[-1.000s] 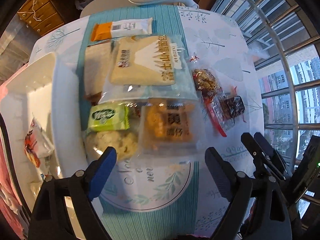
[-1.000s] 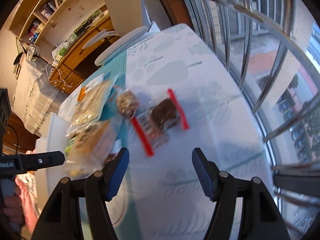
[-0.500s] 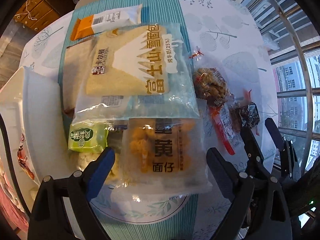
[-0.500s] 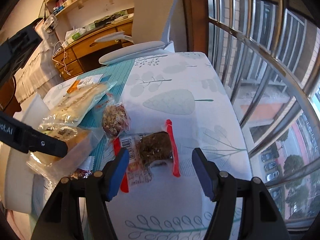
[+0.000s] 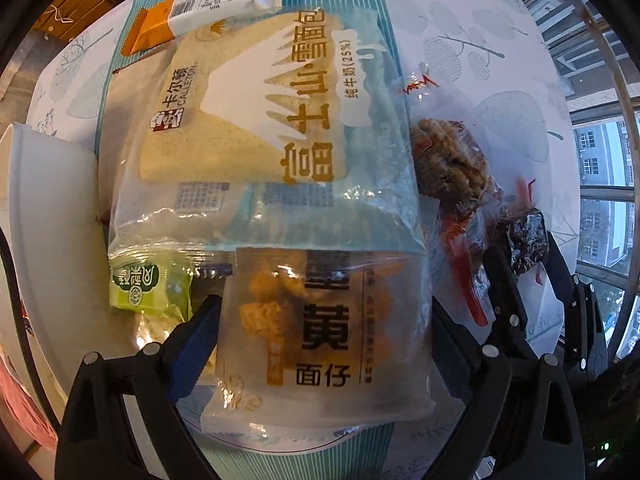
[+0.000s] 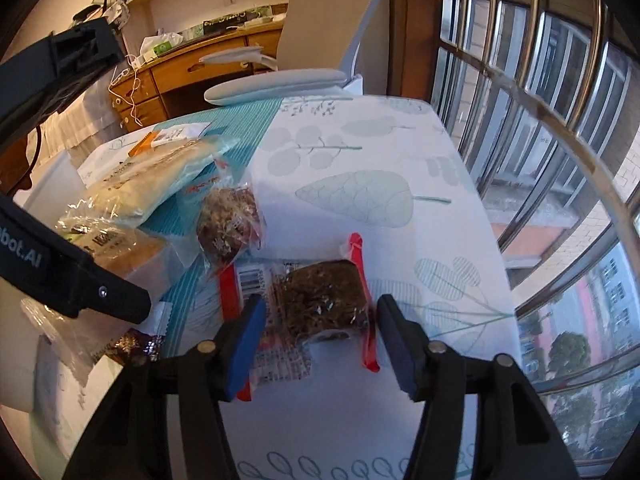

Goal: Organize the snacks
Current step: 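Grasp and lift the yellow-printed bread bag with the left tool while the right grasps the brown chocolate bar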

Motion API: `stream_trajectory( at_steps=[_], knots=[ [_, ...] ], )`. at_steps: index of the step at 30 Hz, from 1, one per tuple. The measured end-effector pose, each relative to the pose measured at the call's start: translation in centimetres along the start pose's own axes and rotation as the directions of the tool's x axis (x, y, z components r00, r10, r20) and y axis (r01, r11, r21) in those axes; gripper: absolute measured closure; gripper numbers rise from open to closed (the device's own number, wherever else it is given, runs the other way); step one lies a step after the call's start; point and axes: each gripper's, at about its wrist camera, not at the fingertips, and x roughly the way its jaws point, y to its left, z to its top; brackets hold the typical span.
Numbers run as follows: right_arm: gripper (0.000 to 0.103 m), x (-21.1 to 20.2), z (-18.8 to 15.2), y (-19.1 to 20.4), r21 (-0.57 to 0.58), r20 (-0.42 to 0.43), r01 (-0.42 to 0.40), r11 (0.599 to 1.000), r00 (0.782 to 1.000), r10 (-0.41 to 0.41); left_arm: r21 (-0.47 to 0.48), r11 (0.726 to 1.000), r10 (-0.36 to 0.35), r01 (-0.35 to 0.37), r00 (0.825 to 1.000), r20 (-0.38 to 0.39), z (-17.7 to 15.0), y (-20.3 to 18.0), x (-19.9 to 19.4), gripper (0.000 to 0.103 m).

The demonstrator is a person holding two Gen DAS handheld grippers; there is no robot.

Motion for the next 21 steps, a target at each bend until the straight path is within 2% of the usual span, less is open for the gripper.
stream_trajectory(
  at_steps=[3, 7, 10, 16, 21],
  knots=[
    [0.057, 0.0, -0.1, 0.1, -0.003, -0.001, 0.017, 1.000, 1.000, -0.017, -0.003, 1.000, 0.016, -0.016, 1.000, -0.010, 0.4, -0.1, 1.0, 0.008],
    [0.060, -0.1, -0.2, 0.0, -0.014, -0.016, 0.016, 1.000, 1.000, -0.017, 0.000, 0.999, 0.034, -0.034, 0.999, -0.010, 0.1, -1.1, 2.2, 0.020],
    [0.060, -0.2, -0.1, 0.0, -0.019, -0.030, 0.010, 1.000, 1.000, -0.010, 0.000, 0.999, 0.033, -0.033, 0.999, -0.023, -0.5, -1.6, 2.4, 0.022],
    [0.061, -0.6, 0.0, -0.8, 0.047, -0.089, -0.052, 0.998, 0.994, 0.056, 0.023, 0.999, 0.024, -0.023, 0.998, -0.051, -1.8, -2.9, 3.0, 0.023],
    [0.061, -1.2, -0.3, -1.8, 0.145, -0.151, -0.119, 0.982, 0.979, 0.141, 0.022, 1.000, -0.010, 0.012, 0.998, -0.056, -3.4, -3.6, 2.8, 0.023]
  ],
)
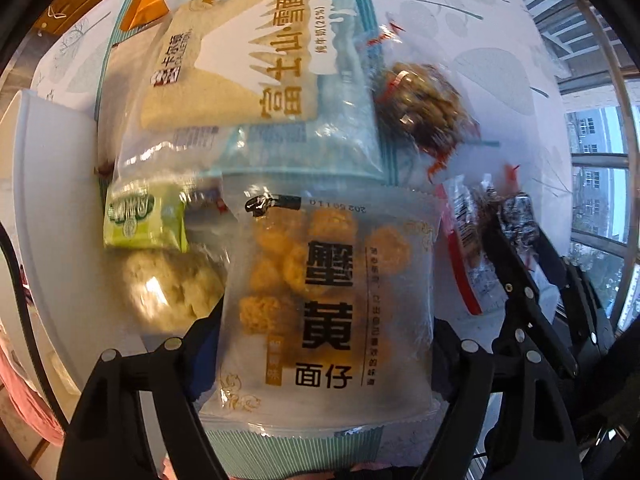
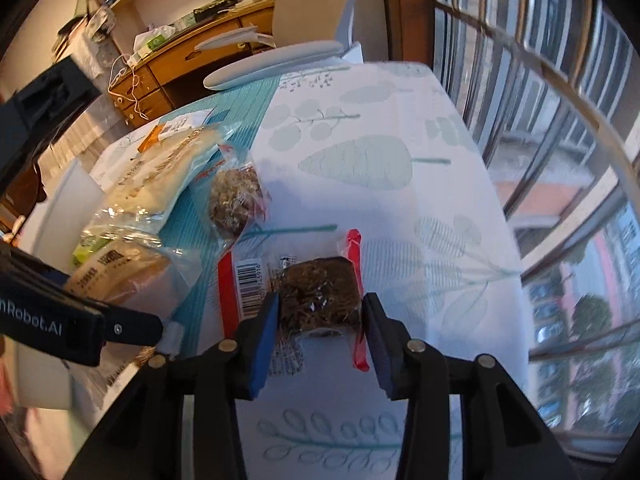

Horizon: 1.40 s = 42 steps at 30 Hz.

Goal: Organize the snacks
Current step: 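Grasp and lift the yellow-printed bread bag with the left tool while the right grasps the brown chocolate bar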

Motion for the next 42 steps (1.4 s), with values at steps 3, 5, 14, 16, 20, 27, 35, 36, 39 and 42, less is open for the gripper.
stream_trajectory(
  at_steps=[3, 5, 14, 16, 20, 27, 35, 36, 39, 42],
  knots=[
    [0.061, -0.5, -0.4, -0.6, 0.055, -0.039, -0.033, 0.998, 0.999, 0.036, 0.009, 1.000, -0.012, 0.012, 1.000, 0.013, -1.2, -0.5, -0.4, 0.023],
    [0.061, -0.8, -0.6, -0.8, 0.085, -0.060, -0.042, 0.995, 0.997, 0.047, 0.011, 1.000, -0.029, 0.029, 0.999, 0.025, -2.3, -0.6, -0.8, 0.023],
    [0.061, -2.2, -2.9, -0.4, 0.209, -0.149, -0.093, 0.974, 0.981, 0.126, 0.030, 0.992, -0.124, 0.122, 0.986, 0.114, -7.5, 0.2, -2.2, 0.023],
    [0.061, -2.5, -3.8, -0.3, 0.281, -0.171, -0.116, 0.953, 0.971, 0.168, 0.035, 0.989, -0.149, 0.146, 0.979, 0.138, -8.7, 0.6, -2.4, 0.023],
    [0.061, -3.1, -5.3, 0.5, 0.361, -0.191, -0.129, 0.924, 0.959, 0.209, 0.046, 0.979, -0.204, 0.199, 0.959, 0.194, -11.0, 2.8, -2.9, 0.023],
    [0.061, -4.0, -7.7, 4.0, 0.385, -0.255, -0.138, 0.912, 0.935, 0.248, 0.048, 0.961, -0.275, 0.272, 0.919, 0.282, -13.7, 7.6, -5.7, 0.023],
    [0.061, -5.4, -9.4, 9.1, 0.390, -0.288, -0.137, 0.910, 0.921, 0.262, 0.084, 0.945, -0.324, 0.316, 0.874, 0.363, -17.6, 13.3, -7.4, 0.022],
    [0.061, -5.6, -9.5, 9.8, 0.392, -0.286, -0.139, 0.910, 0.921, 0.264, 0.090, 0.944, -0.328, 0.317, 0.869, 0.371, -18.0, 13.8, -7.7, 0.022],
    [0.061, -6.3, -9.5, 12.0, 0.388, -0.273, -0.142, 0.910, 0.926, 0.261, 0.105, 0.940, -0.339, 0.325, 0.853, 0.396, -19.2, 16.1, -8.3, 0.022],
    [0.061, -6.9, -9.3, 14.1, 0.384, -0.248, -0.150, 0.911, 0.934, 0.258, 0.113, 0.938, -0.344, 0.328, 0.839, 0.420, -19.9, 18.4, -8.8, 0.022]
  ],
)
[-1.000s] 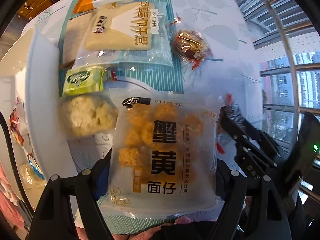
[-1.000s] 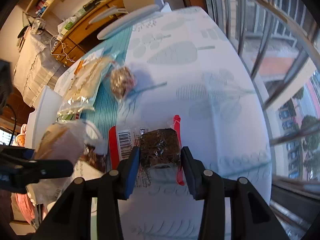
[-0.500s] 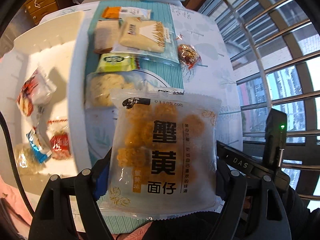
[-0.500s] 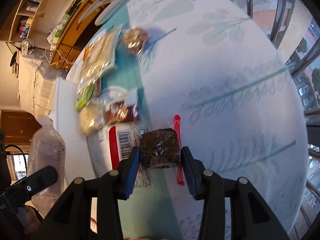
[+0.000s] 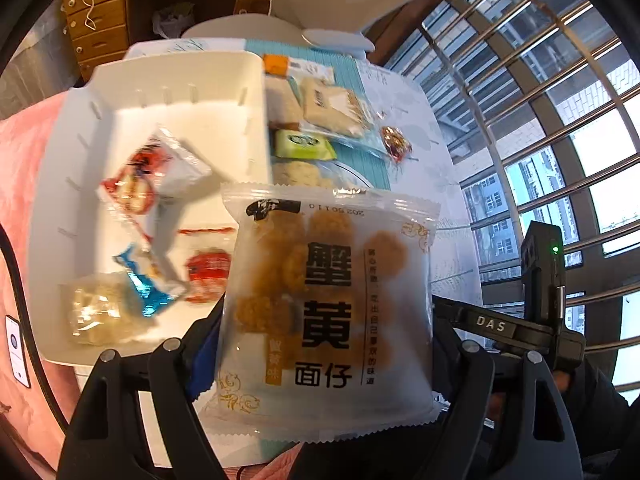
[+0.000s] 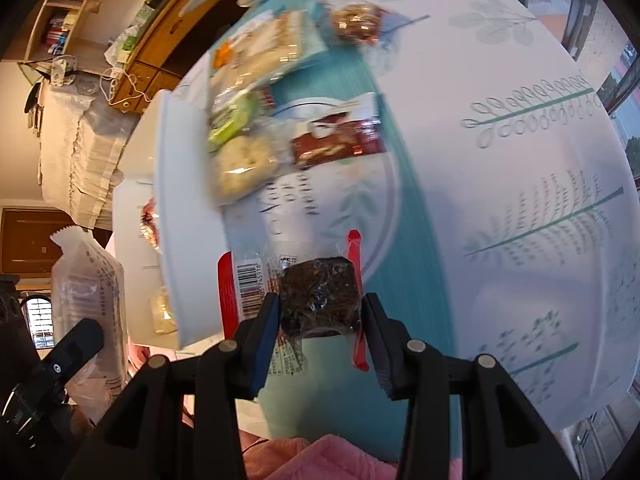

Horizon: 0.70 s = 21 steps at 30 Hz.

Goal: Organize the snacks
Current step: 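Grasp and lift the yellow-printed bread bag with the left tool while the right grasps the brown chocolate bar, then carry the crab-roe puff bag and chocolate bar into the white tray, open both tools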

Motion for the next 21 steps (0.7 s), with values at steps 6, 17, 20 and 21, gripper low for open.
stream_trajectory(
  at_steps=[6, 17, 20, 21],
  knots=[
    [0.061, -0.4, -1.7, 3.9, -0.038, 0.077, -0.022, 0.999, 0.997, 0.025, 0.026, 1.000, -0.009, 0.007, 0.997, 0.074, -0.8, 3.8, -3.7, 0.021],
    [0.061, 0.5, -4.2, 11.6, -0.189, 0.174, -0.037, 0.981, 0.982, 0.070, -0.001, 1.000, -0.001, 0.001, 0.986, 0.168, -1.1, 10.6, -8.0, 0.021],
    [0.061, 1.0, -4.8, 14.4, -0.272, 0.189, -0.014, 0.962, 0.980, 0.068, -0.032, 0.999, 0.019, -0.014, 0.983, 0.184, -0.7, 12.5, -8.5, 0.021],
    [0.061, 1.2, -4.9, 15.1, -0.290, 0.191, -0.009, 0.957, 0.979, 0.067, -0.042, 0.999, 0.024, -0.016, 0.982, 0.189, -0.6, 13.0, -8.6, 0.021]
  ],
)
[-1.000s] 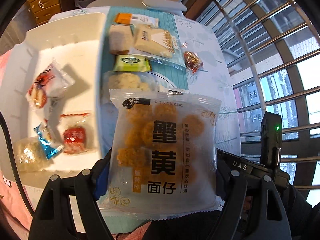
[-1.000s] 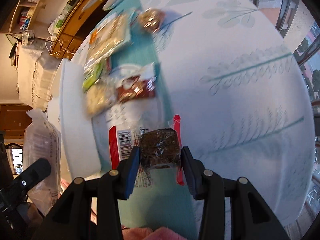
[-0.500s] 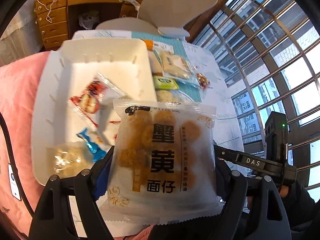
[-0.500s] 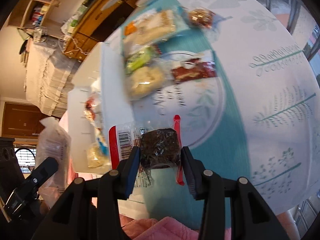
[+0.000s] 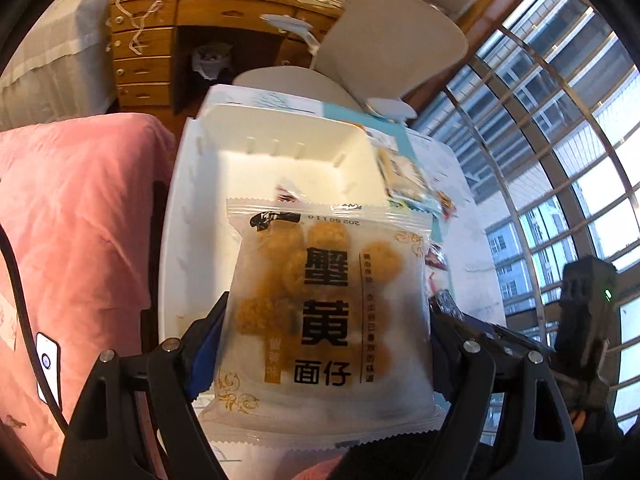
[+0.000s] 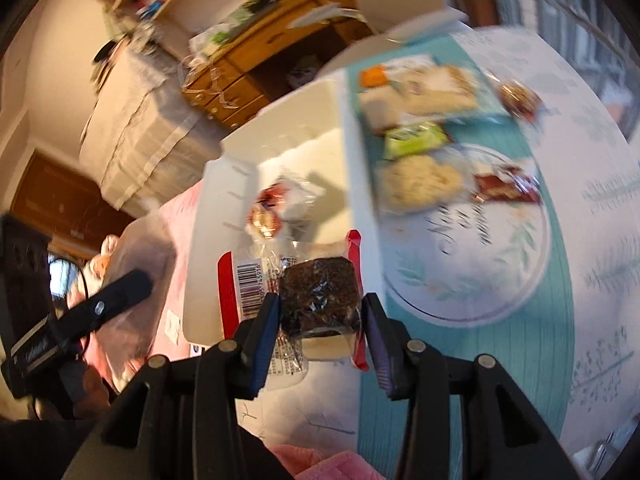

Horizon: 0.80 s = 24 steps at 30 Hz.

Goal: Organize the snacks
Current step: 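Carry the crab-roe puff bag and chocolate bar into the white tray, open both tools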

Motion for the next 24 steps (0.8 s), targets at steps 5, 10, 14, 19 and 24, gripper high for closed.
stream_trajectory(
  at_steps=[5, 10, 14, 19, 24],
  knots=[
    [0.061, 1.6, 0.0, 3.0, -0.074, -0.011, -0.005, 0.997, 1.000, 0.004, -0.046, 0.998, 0.032, -0.032, 0.999, 0.004, 0.5, 2.2, 0.0, 0.021],
    [0.054, 2.9, -0.1, 3.8, -0.085, -0.031, 0.004, 0.996, 0.999, -0.006, -0.037, 0.997, 0.068, -0.068, 0.998, 0.001, 0.6, 2.3, 0.2, 0.017],
    [0.045, 2.7, -0.6, 3.2, -0.066, -0.034, 0.020, 0.998, 0.999, -0.023, -0.032, 0.998, 0.052, -0.051, 0.999, 0.006, 0.6, 2.0, -0.2, 0.012],
    [0.044, 2.0, -1.0, 1.6, -0.025, -0.042, 0.045, 0.999, 0.998, -0.046, -0.012, 0.999, 0.050, -0.050, 0.999, -0.005, 0.6, 1.0, 0.3, 0.012],
    [0.044, 0.6, -1.5, -0.7, 0.004, -0.046, 0.084, 0.996, 0.995, -0.084, 0.038, 0.999, 0.000, 0.001, 1.000, -0.026, 0.9, -2.0, 1.0, 0.012]
  ],
)
